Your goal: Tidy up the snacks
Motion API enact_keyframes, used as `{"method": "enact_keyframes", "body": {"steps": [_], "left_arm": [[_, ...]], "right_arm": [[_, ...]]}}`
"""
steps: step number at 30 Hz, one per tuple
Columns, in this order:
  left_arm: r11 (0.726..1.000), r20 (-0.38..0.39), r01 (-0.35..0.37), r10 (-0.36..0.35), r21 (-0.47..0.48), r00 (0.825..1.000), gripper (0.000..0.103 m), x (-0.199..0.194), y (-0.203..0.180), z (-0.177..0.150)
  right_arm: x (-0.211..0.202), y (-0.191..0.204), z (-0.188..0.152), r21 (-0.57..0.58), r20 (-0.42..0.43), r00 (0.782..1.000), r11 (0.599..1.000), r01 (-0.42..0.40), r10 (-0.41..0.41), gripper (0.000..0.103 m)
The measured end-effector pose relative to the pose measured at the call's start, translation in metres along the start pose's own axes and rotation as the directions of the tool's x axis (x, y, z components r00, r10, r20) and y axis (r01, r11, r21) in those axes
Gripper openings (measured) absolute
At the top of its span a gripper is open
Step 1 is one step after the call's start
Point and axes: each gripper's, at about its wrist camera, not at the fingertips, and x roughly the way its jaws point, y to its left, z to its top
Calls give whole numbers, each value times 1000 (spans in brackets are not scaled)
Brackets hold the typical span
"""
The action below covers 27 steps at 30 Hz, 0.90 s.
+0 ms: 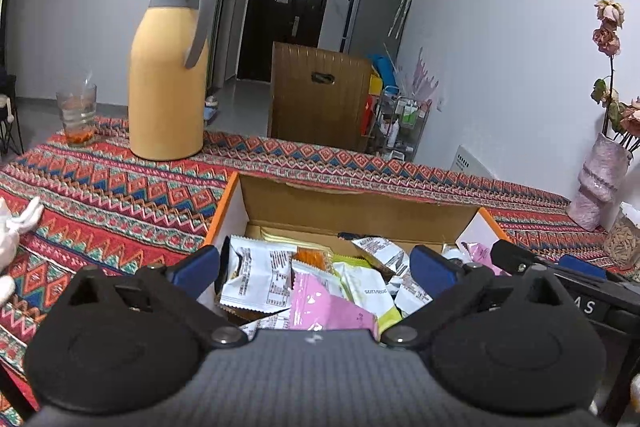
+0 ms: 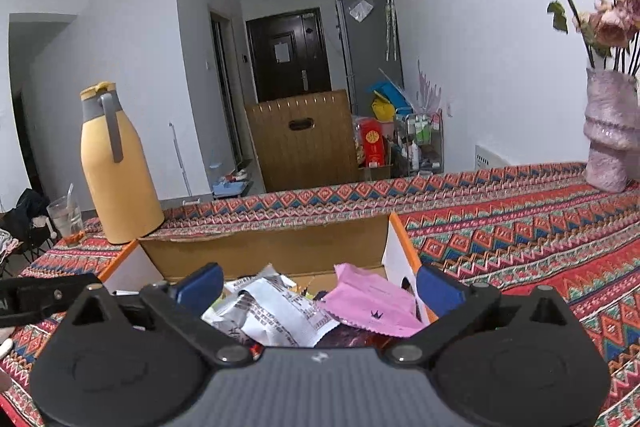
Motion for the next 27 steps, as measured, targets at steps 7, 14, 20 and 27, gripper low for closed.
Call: {"method": "enact_keyframes", "body": {"steps": [7,14,20,27], "left_arm": [[998,31,-2,0,69,1000,103,-41,-3,-10],[993,4,27,-27,112,1000,103,-84,1,-42],[992,-44,43,-38,118,998,103,-109,6,-72],[994,-96,55,-46,98,994,103,-121,14,-95]], "right_arm": [[-52,6,0,-36,55,998,999,-9,11,103],[-109,8,-30,-77,16,999,996,-35,37,103],[-138,9,-64,-94,-71,997,994,-51,44,103],[-150,9,-95,-79,-162,986,995,-54,41,103]]}}
